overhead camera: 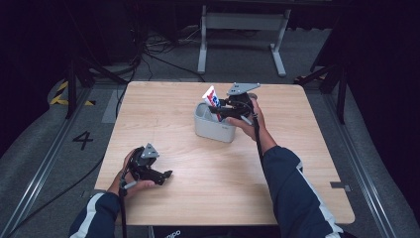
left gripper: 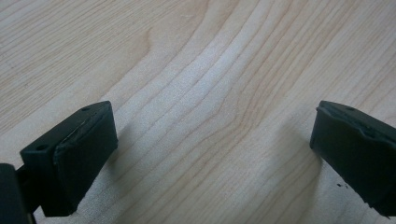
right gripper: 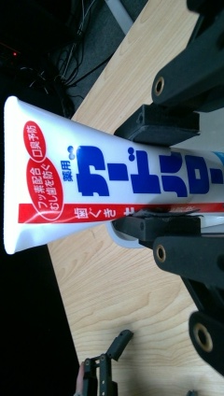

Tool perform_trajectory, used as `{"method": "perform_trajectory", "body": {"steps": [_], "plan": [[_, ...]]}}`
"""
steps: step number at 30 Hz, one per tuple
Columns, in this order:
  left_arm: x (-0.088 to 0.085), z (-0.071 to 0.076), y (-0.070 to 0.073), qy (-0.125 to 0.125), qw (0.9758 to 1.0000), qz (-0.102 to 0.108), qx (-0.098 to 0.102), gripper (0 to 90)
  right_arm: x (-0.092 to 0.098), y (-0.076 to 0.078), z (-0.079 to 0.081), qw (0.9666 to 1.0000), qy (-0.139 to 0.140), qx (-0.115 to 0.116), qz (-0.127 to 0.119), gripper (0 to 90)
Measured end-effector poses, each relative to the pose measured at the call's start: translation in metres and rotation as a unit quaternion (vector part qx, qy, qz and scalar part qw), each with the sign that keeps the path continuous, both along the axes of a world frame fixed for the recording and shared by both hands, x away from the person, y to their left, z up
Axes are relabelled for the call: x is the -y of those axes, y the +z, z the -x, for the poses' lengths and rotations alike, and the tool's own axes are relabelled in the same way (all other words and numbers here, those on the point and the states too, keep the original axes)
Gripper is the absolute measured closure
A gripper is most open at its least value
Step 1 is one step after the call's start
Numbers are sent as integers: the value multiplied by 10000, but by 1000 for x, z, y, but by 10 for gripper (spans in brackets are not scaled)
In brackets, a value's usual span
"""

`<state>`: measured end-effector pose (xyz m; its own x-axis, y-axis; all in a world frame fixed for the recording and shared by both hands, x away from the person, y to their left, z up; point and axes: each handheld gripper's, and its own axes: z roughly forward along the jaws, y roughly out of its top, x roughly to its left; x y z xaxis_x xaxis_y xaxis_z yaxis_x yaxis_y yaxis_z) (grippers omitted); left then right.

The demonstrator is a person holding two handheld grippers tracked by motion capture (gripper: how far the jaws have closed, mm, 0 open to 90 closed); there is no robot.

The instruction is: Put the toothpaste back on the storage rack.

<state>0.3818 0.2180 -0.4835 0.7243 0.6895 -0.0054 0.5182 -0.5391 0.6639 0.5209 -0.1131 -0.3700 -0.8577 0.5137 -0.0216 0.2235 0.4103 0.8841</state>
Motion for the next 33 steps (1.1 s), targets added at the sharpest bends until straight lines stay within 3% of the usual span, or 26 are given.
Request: {"method": "perform_trajectory", "body": {"steps": [14,22,33], "plan": [[0,0,0,-1,10000,2,-2,12,11,-2,3,9996,0,-97,254,603],[0,0,0,-4,10000,4,3,12,13,-5,4,9985,-17,-181,516,593],[0,0,0,-1,10000,1,2,12,14,-5,5,9979,26,-261,593,581]]}}
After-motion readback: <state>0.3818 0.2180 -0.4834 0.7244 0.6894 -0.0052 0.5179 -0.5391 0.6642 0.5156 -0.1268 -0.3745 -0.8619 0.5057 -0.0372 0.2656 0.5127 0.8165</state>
